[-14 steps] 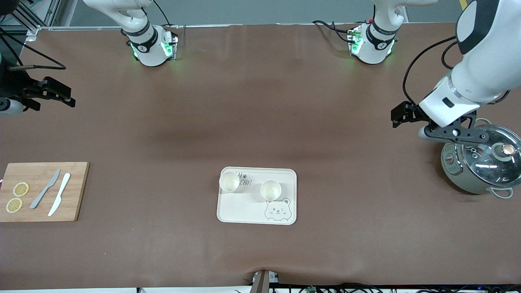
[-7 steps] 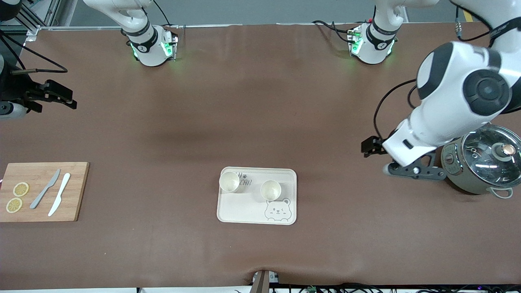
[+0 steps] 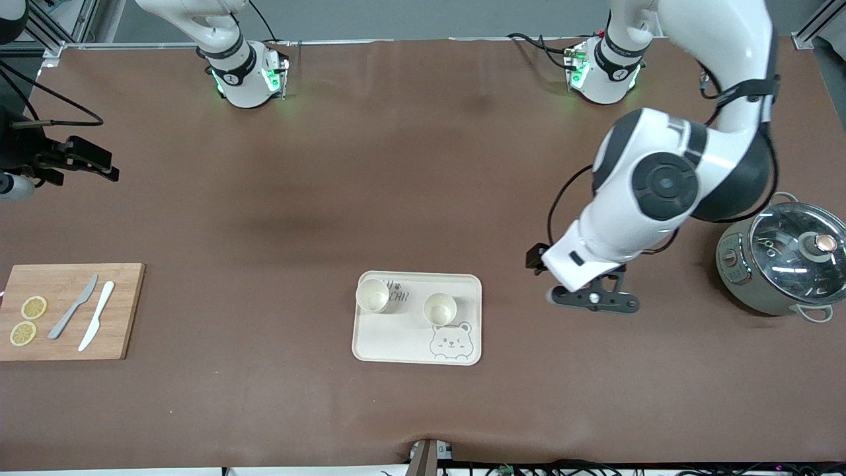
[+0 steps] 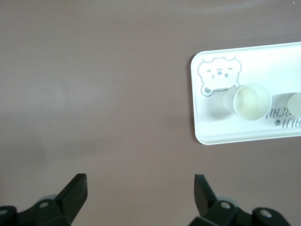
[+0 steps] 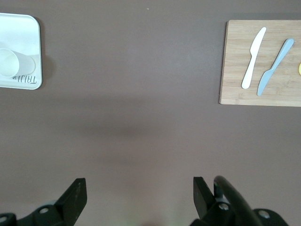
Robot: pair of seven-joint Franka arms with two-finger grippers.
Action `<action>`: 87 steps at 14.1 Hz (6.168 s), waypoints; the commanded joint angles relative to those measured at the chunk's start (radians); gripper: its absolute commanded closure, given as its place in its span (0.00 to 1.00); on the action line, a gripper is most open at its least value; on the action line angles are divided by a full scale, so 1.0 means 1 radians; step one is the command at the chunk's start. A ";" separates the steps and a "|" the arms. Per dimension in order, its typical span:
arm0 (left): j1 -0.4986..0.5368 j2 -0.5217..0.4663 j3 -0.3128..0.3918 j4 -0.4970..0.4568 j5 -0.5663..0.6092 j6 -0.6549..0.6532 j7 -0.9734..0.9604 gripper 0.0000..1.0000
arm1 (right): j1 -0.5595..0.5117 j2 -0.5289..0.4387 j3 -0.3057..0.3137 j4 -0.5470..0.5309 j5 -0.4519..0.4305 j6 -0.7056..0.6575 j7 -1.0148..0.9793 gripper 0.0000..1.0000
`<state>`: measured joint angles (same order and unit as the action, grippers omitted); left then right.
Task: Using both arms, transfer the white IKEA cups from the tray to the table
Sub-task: 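Reach the left gripper toward the white cups on the tray, then lower the open left gripper over the rim of one cup, then close the left gripper on the cup rim and lift it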
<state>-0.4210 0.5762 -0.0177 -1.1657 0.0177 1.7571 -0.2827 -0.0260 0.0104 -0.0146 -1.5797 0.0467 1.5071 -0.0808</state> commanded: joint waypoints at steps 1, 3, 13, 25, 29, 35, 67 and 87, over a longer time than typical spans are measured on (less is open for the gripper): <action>-0.094 0.088 0.074 0.107 0.018 0.019 -0.042 0.00 | -0.017 0.011 0.010 0.021 -0.002 -0.015 -0.008 0.00; -0.101 0.117 0.070 0.106 0.013 0.074 -0.067 0.00 | -0.018 0.011 0.010 0.023 -0.002 -0.015 -0.008 0.00; -0.136 0.240 0.070 0.069 -0.056 0.277 -0.089 0.00 | -0.020 0.100 0.010 0.027 -0.004 -0.013 -0.007 0.00; -0.193 0.329 0.070 0.021 -0.055 0.449 -0.182 0.00 | -0.031 0.212 0.010 0.029 -0.033 0.015 -0.004 0.00; -0.193 0.349 0.070 0.023 -0.053 0.492 -0.188 0.00 | -0.029 0.217 0.010 0.044 -0.025 0.012 -0.001 0.00; -0.205 0.398 0.071 0.031 -0.052 0.571 -0.193 0.00 | -0.015 0.240 0.010 0.084 -0.016 -0.014 0.048 0.00; -0.211 0.403 0.074 0.040 -0.055 0.581 -0.256 1.00 | 0.115 0.329 0.015 0.049 0.197 0.022 0.601 0.00; -0.044 -0.238 0.070 -0.388 -0.056 0.162 0.034 1.00 | 0.348 0.493 0.015 0.053 0.197 0.395 1.047 0.00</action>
<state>-0.4918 0.4749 0.0497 -1.3905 -0.0232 1.9146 -0.3173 0.2990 0.4841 0.0063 -1.5392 0.2271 1.8800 0.9194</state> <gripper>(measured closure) 0.965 0.000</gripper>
